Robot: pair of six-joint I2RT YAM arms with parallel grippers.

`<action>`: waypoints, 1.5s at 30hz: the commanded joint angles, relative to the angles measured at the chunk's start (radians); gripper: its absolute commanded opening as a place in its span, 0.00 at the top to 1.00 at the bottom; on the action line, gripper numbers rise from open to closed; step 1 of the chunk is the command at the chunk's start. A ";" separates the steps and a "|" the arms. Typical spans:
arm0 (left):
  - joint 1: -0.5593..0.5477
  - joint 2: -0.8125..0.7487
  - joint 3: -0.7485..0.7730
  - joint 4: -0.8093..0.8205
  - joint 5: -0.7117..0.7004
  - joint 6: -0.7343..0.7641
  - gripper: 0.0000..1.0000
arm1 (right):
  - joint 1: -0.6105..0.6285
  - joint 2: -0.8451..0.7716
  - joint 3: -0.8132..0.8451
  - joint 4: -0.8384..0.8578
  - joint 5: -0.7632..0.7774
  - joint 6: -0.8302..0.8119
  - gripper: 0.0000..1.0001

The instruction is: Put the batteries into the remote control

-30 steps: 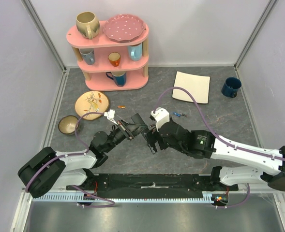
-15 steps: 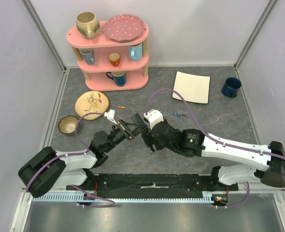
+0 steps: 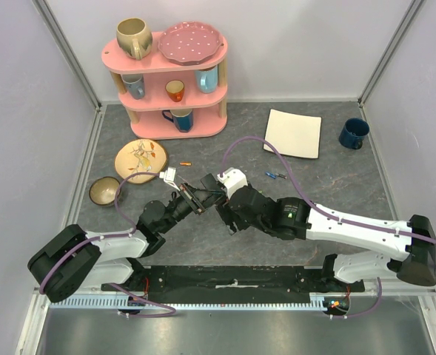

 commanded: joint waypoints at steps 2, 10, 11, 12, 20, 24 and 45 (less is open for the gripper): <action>0.004 -0.006 0.022 0.021 0.019 -0.017 0.98 | 0.004 0.010 0.020 0.044 -0.004 -0.019 0.29; 0.004 -0.007 0.025 0.015 0.020 -0.016 0.98 | 0.004 0.006 0.009 0.045 -0.004 -0.021 0.37; 0.004 -0.006 0.025 0.015 0.019 -0.016 0.98 | 0.004 0.005 0.007 0.048 -0.004 -0.022 0.38; 0.004 -0.008 0.025 0.013 0.019 -0.016 0.98 | 0.004 0.005 0.007 0.048 -0.007 -0.024 0.38; 0.004 -0.019 0.028 -0.004 0.014 -0.010 0.98 | 0.006 -0.003 0.000 0.048 -0.012 -0.025 0.46; 0.004 -0.029 0.033 -0.019 0.014 0.000 0.98 | 0.004 0.000 -0.003 0.048 -0.016 -0.027 0.47; 0.067 -0.099 0.040 -0.205 -0.021 0.085 0.98 | 0.004 -0.119 0.004 -0.004 -0.059 -0.009 0.59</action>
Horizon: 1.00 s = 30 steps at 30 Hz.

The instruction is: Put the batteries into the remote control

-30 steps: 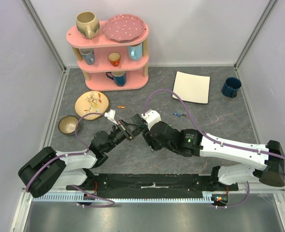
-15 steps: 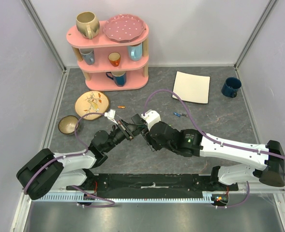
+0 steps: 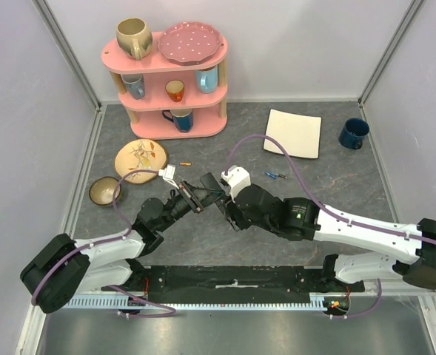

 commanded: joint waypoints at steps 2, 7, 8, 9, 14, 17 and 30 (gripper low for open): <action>0.059 -0.010 0.009 -0.061 -0.041 0.068 0.98 | 0.003 -0.082 0.000 -0.031 -0.026 0.005 0.59; 0.076 -0.018 0.011 -0.052 -0.028 0.065 0.98 | 0.005 -0.101 -0.014 -0.030 -0.026 0.016 0.59; 0.078 -0.018 0.009 -0.054 -0.028 0.065 0.98 | 0.003 -0.104 -0.014 -0.030 -0.024 0.017 0.59; 0.079 -0.021 0.006 -0.054 -0.030 0.067 0.98 | 0.003 -0.107 -0.015 -0.033 -0.017 0.017 0.59; 0.099 -0.069 -0.025 -0.066 -0.008 0.062 0.98 | -0.053 -0.128 -0.018 -0.123 0.146 -0.010 0.58; 0.117 -0.162 -0.065 -0.139 0.007 0.064 0.98 | -0.330 -0.153 -0.087 -0.109 0.068 -0.057 0.57; 0.127 -0.631 -0.195 -0.449 0.070 0.070 0.98 | -0.859 0.135 -0.233 0.141 -0.108 -0.075 0.59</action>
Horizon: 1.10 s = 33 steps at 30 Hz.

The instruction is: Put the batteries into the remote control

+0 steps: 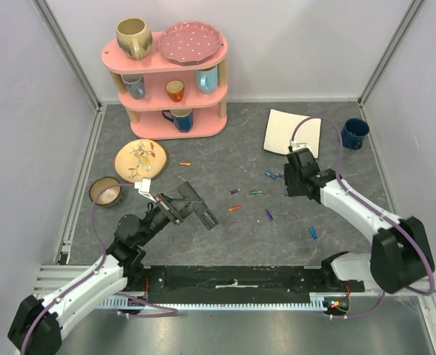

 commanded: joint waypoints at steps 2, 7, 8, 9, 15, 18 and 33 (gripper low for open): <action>0.005 -0.148 -0.028 -0.160 0.033 0.046 0.98 | -0.109 0.124 -0.005 0.149 -0.044 0.021 0.59; 0.006 -0.214 -0.009 -0.264 0.079 0.081 0.98 | -0.140 0.221 0.030 0.165 -0.040 0.027 0.58; 0.006 -0.224 -0.008 -0.273 0.082 0.081 0.98 | -0.146 0.248 0.033 0.165 -0.038 0.027 0.58; 0.006 -0.231 -0.008 -0.284 0.082 0.081 0.98 | -0.149 0.261 0.034 0.165 -0.033 0.027 0.58; 0.006 -0.242 0.012 -0.367 0.074 0.086 0.98 | -0.175 0.321 0.025 0.171 -0.036 0.030 0.52; 0.006 -0.227 0.027 -0.382 0.079 0.097 0.98 | -0.177 0.327 0.024 0.174 -0.036 0.032 0.44; 0.006 -0.193 0.049 -0.398 0.076 0.118 0.98 | -0.012 0.019 0.036 0.149 0.008 0.003 0.16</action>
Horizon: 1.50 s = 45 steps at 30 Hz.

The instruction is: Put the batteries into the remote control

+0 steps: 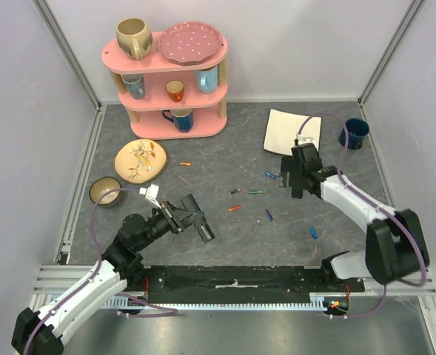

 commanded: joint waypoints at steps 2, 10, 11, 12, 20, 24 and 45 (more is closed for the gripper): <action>0.006 0.000 0.049 0.006 0.017 0.050 0.98 | 0.201 -0.151 0.048 0.011 0.065 -0.074 0.17; 0.008 0.008 -0.021 0.102 -0.038 -0.045 0.98 | 0.335 -0.206 -0.009 0.042 0.127 -0.090 0.15; 0.006 0.007 -0.029 0.125 -0.047 -0.049 0.98 | 0.337 -0.212 -0.020 0.075 0.122 -0.082 0.14; 0.008 0.005 -0.038 0.125 -0.053 -0.055 0.98 | 0.337 -0.218 -0.029 0.091 0.098 -0.078 0.11; 0.006 0.028 -0.018 0.127 0.008 -0.027 0.98 | 0.337 -0.142 -0.041 0.180 0.003 -0.041 0.14; 0.008 0.016 -0.003 0.127 0.025 -0.010 0.98 | 0.340 -0.117 -0.055 0.214 -0.007 -0.012 0.13; 0.008 -0.142 -0.112 0.256 0.011 -0.029 0.98 | 0.350 0.073 -0.012 0.194 0.087 0.168 0.07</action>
